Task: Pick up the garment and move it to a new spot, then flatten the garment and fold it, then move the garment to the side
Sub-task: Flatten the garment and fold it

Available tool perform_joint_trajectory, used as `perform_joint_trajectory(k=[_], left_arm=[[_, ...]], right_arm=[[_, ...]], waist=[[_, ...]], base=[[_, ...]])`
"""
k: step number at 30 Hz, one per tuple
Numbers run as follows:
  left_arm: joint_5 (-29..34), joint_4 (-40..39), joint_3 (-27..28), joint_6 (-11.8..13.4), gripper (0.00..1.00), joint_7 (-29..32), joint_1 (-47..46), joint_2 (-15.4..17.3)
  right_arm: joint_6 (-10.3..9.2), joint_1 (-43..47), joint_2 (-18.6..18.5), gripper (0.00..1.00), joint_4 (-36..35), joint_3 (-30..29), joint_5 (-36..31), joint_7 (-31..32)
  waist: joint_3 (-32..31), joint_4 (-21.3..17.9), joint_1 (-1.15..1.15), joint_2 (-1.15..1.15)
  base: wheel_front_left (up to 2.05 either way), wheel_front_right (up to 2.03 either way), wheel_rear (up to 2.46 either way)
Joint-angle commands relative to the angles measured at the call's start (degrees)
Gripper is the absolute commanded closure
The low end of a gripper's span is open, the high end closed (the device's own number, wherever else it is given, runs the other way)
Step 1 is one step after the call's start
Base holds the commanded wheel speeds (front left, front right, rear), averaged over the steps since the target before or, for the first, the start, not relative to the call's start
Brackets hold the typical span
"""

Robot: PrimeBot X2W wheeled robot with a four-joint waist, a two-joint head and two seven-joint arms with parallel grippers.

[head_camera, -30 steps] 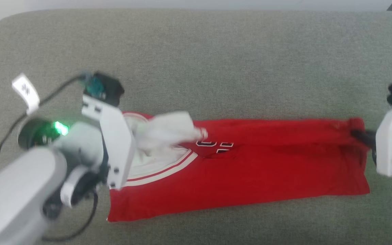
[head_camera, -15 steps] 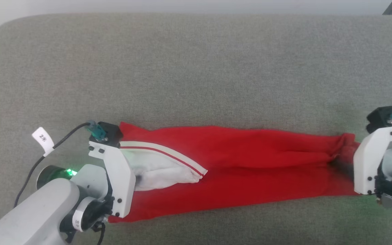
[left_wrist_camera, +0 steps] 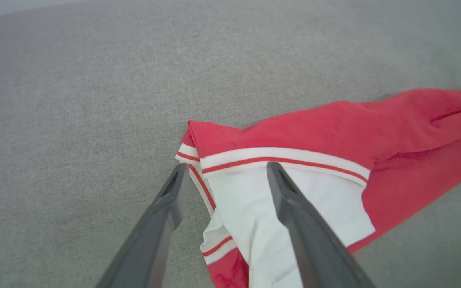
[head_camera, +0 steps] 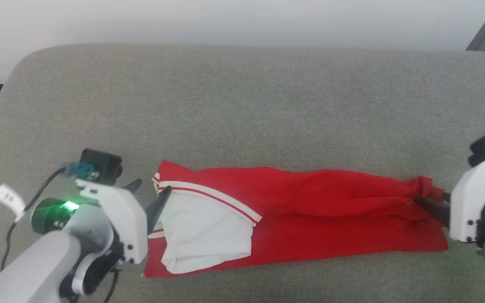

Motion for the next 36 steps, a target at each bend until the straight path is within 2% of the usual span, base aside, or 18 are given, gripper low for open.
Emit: perform_joint_trajectory(k=[1,9,14,19,23,28,29,33,34,36], left_arm=[[0.76,-0.10,0.49,-0.41,0.00,-1.78,1.22,0.40],[2.71,0.48,4.98,-0.28,0.00,-18.02,7.89,0.34],[2.59,2.13,7.74,-0.16,0.00,-26.82,11.97,-0.70],[1.66,4.25,10.30,0.38,0.00,-33.47,15.53,-2.13],[2.54,5.53,12.70,0.21,0.00,-36.41,17.56,-3.74],[3.83,7.11,16.12,-1.75,0.00,-37.49,19.58,-6.70],[4.43,7.33,17.25,-2.22,0.00,-37.55,19.80,-7.39],[7.43,7.60,22.09,-4.37,0.00,-37.50,21.65,-10.60],[8.43,7.78,24.54,-5.35,0.00,-37.51,21.99,-12.30],[9.26,7.76,25.64,-5.89,0.00,-37.51,22.18,-12.80]], right_arm=[[-0.02,0.62,0.02,0.00,0.17,-0.71,-0.57,0.29],[-0.02,2.01,0.24,0.00,2.70,-6.49,-1.92,1.71],[-0.02,1.54,0.46,0.00,6.25,-7.10,-1.11,2.07],[-0.02,0.09,-0.12,0.00,10.91,-4.45,0.05,1.11],[-0.02,-1.26,-0.04,0.00,15.33,-1.16,1.44,-0.41],[0.01,-2.36,0.44,0.00,20.31,4.30,4.68,0.39],[0.10,-2.61,0.44,1.00,20.48,5.56,5.50,0.33],[0.05,-3.01,-1.18,1.00,21.04,7.77,8.58,-0.40],[-0.02,-3.46,-2.13,1.00,21.09,8.13,9.65,-1.04],[-0.02,-3.76,-2.38,1.00,20.95,8.11,10.22,-1.48]], waist=[[-0.40,0.23,0.00,0.00],[-1.02,1.67,0.00,0.00],[-0.69,2.98,0.00,0.00],[-0.42,4.42,0.00,0.00],[-0.35,5.56,0.00,0.00],[-0.44,6.52,0.00,0.00],[-0.41,6.63,0.00,0.00],[-0.26,6.85,0.00,0.00],[-0.23,6.79,0.00,0.00],[-0.23,6.69,0.00,0.00]], base=[[0.00,0.00,0.00],[0.00,0.00,0.00],[0.00,0.00,0.00],[0.00,0.00,0.00],[0.00,0.00,0.00],[0.00,0.00,0.00],[0.00,0.00,0.00],[0.00,0.00,0.00],[0.00,0.00,0.00],[0.00,0.00,0.00]])
